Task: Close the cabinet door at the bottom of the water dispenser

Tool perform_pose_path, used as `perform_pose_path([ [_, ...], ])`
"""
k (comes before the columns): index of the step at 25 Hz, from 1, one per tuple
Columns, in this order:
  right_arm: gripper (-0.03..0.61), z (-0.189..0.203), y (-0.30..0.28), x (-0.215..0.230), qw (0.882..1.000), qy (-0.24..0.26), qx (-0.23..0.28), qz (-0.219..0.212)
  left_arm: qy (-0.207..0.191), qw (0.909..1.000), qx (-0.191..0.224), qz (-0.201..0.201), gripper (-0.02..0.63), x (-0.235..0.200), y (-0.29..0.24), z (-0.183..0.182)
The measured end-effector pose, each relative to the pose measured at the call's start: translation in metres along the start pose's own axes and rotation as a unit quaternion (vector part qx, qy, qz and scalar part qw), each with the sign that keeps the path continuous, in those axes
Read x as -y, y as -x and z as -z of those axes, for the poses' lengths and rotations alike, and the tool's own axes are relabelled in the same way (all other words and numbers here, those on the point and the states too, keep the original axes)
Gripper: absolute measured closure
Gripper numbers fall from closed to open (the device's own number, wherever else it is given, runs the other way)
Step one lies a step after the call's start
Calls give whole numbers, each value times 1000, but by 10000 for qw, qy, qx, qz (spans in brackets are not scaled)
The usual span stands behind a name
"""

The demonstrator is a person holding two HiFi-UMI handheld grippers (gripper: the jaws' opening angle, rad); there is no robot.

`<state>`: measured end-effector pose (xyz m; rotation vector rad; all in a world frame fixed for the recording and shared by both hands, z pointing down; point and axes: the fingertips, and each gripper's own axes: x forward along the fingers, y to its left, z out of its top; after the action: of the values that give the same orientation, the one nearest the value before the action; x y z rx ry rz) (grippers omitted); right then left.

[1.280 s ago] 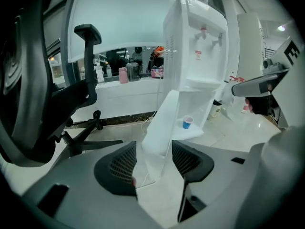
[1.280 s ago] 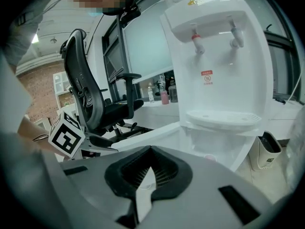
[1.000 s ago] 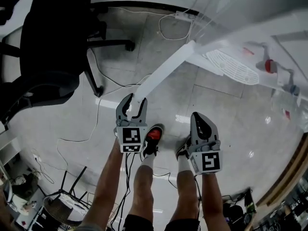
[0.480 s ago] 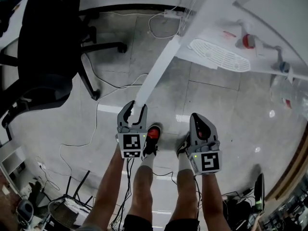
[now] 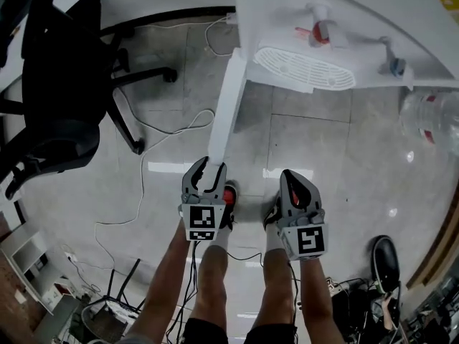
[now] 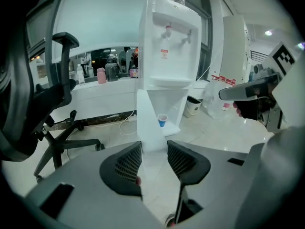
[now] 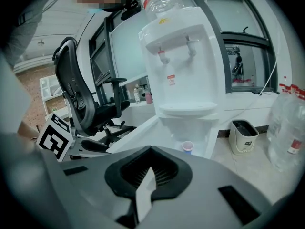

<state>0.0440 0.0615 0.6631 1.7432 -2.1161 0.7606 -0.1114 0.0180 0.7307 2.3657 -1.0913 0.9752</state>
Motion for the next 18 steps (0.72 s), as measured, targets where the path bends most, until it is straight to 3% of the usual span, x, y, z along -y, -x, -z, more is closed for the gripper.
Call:
perform_pose_path([
  [18,566,17,53,64,9975,-460,175,508,-383,9965,-88,737,407,96,-22,-22],
])
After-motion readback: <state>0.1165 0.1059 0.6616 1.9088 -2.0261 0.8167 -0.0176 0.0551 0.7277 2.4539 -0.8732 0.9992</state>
